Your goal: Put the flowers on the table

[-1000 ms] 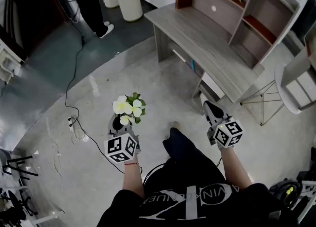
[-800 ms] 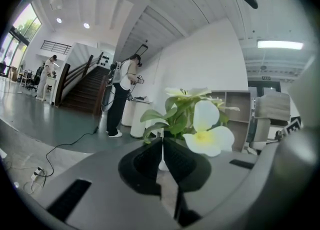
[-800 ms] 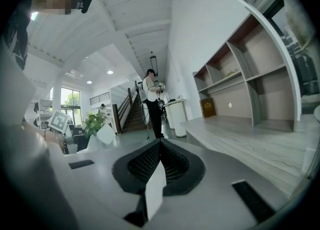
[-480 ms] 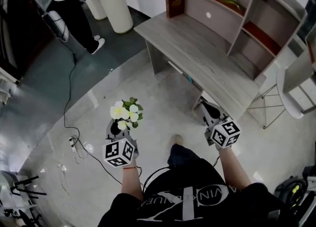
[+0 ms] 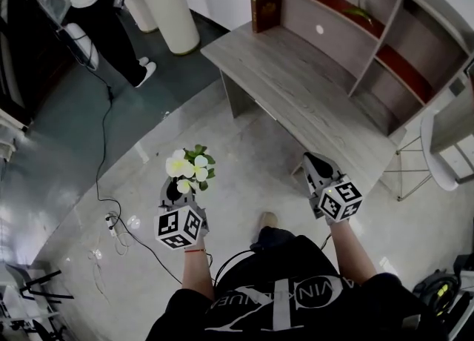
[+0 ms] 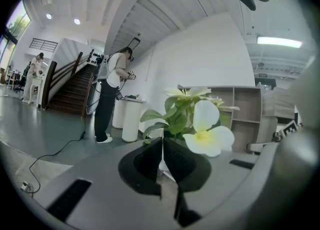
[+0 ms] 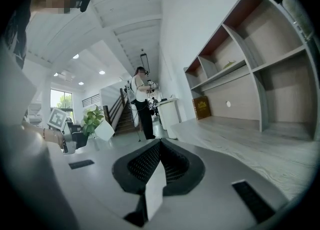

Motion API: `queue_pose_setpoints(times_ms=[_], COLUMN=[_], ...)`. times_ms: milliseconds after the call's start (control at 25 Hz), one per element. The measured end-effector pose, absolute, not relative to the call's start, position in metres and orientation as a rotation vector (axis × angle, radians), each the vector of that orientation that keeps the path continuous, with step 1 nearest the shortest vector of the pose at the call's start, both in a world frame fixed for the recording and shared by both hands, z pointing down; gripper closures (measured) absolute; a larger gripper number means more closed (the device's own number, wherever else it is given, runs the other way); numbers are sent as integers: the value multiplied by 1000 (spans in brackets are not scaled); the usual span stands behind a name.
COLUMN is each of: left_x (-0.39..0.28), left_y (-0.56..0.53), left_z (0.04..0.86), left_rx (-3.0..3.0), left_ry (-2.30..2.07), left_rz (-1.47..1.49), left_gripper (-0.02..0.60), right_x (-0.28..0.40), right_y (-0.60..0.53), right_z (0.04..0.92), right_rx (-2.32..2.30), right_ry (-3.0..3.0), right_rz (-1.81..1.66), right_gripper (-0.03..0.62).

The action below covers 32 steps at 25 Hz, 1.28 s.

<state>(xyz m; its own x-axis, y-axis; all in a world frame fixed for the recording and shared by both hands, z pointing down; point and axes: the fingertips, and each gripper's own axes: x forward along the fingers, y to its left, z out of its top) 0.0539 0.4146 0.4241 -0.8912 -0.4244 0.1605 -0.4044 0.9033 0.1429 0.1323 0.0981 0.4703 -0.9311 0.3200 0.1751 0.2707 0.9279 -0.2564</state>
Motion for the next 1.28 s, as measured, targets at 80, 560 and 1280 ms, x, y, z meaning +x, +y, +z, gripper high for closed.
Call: queue_pose_setpoints(times_ms=[80,560,1280], left_x=[38,-30,-89], left_y=[412,371,265], left_z=[422,416,408], left_rx=[629,691,992], left_ry=[-2887,-2904,-2814], left_rz=[-154,-165,-179], left_gripper=[571,571,571], right_x=[116,62,60], right_y=[95,69,8], right_z=[469,471,468], right_rx=[-454,-446,-241], right_ry=[-2874,-2879,-2922], right_rz=[338,308,341], right_gripper=[583,583,583])
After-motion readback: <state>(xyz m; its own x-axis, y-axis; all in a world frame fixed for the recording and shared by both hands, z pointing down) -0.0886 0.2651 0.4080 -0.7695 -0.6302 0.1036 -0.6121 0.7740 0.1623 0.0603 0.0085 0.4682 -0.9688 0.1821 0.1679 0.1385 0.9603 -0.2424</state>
